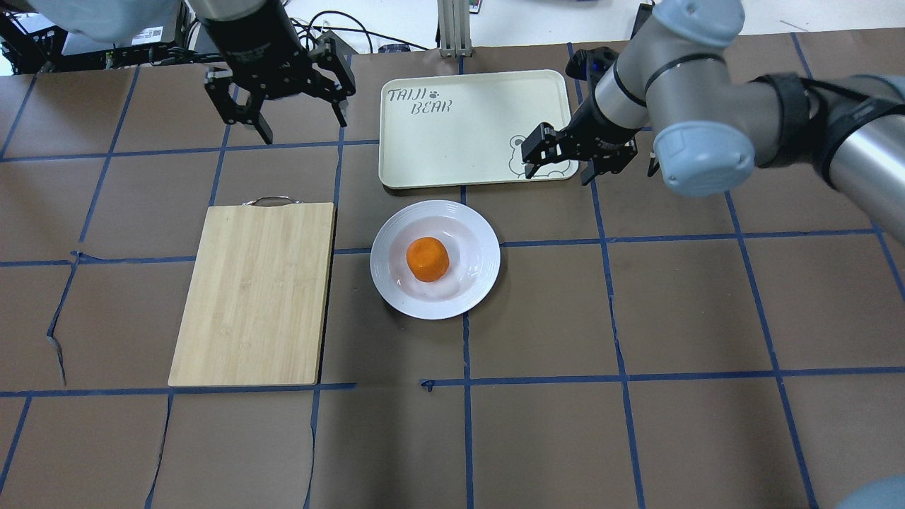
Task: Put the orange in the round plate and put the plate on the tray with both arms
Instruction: 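Raise the left gripper away while the right gripper reaches to the plate rim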
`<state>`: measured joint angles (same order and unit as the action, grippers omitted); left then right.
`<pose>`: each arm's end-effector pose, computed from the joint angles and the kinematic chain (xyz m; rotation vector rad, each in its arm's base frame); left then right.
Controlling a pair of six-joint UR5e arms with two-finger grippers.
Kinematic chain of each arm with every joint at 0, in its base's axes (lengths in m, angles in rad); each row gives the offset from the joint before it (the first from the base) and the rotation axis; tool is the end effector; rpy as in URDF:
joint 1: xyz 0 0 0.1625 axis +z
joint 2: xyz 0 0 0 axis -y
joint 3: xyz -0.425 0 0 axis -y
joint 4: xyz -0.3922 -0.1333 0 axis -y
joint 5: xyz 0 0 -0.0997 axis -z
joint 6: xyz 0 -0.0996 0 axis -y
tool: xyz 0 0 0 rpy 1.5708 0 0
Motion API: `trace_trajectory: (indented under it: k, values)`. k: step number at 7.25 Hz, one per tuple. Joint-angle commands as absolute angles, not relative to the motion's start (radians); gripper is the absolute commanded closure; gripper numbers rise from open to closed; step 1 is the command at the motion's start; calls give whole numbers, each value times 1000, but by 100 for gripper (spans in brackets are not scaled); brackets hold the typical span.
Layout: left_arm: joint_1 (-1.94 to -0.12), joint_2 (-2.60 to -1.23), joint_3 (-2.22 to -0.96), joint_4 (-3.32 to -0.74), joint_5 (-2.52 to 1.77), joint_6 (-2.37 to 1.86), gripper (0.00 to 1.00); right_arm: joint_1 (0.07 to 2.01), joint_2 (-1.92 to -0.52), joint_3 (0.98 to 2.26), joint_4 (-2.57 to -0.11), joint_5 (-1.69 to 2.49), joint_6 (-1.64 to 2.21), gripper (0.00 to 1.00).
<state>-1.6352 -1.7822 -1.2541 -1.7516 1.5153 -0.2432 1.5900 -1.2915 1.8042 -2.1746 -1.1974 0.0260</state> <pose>-0.1753 -0.5610 0.5126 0.2796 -3.0830 -0.1287 0.1805 -0.5633 0.2954 -0.0144 2.7642 -0.1142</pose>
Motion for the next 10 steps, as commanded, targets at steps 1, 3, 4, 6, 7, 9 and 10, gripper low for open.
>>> trace_trajectory:
  k: [1,3,4,6,7,9,10]
  values:
    - [-1593,-1686,-1255,-1794,1540,-233,0,1609,-1199,1937,-2459,-1112,121,0]
    - [-1580,-1655,-1308,-1819,1532,-233,0,1658,-1129,1976,-2572,-1082,187,0]
    - [-1582,-1634,-1330,-1824,1540,-235,0,1667,-1112,1979,-2589,-1043,230,0]
    - [-1585,-1611,-1374,-1795,1542,-232,0,1687,-1112,1993,-2620,-1045,281,1]
    - [-1585,-1615,-1381,-1736,1542,-233,0,1698,-1114,1997,-2615,-1045,282,15]
    - [-1585,-1611,-1439,-1622,1543,-233,0,1701,-1114,2028,-2615,-1043,291,16]
    - [-1585,-1605,-1474,-1562,1542,-233,0,1703,-1120,2037,-2614,-1051,320,17]
